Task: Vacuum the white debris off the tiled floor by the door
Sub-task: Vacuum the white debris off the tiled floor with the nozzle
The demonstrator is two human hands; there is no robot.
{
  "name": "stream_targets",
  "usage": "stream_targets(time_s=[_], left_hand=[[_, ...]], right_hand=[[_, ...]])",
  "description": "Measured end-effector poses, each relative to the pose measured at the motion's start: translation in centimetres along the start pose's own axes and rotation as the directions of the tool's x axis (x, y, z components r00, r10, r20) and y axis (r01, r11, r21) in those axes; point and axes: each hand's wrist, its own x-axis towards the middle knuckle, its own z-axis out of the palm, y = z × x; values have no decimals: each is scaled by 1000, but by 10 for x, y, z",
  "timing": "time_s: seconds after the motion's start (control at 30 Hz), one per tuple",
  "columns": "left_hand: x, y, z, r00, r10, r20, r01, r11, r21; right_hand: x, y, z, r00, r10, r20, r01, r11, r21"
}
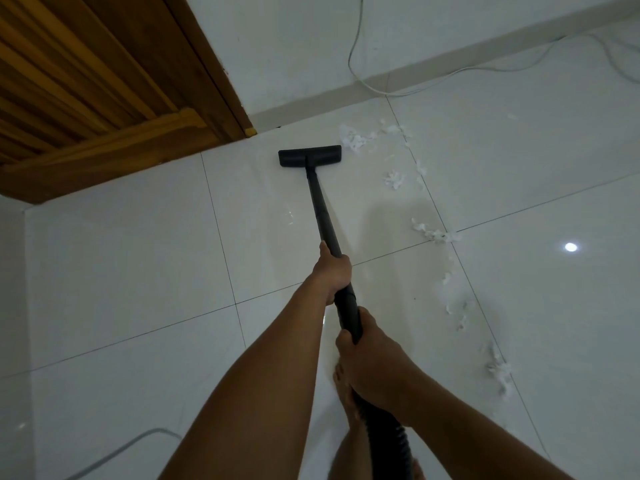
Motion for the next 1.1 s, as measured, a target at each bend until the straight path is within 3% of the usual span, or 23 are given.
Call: stream_targets(time_s=[0.63, 0.77, 0.87, 1.1], left_hand=[[45, 47, -30, 1000, 6, -14, -6, 1000, 0], [43, 62, -40, 1000, 9, -2, -9, 1000, -17], [32, 69, -46, 1000, 1, 16, -1, 999, -40], [-22, 57, -39, 995, -82, 59, 86, 994, -71]], right_hand=[[50, -54, -4, 1000, 21, -12, -22, 999, -32], [54, -72, -6, 997, 73, 1, -73, 997, 31], [43, -84, -9, 993, 117, 28, -118, 990, 72], [-19, -88, -26, 988, 129, 83, -123, 990, -68]])
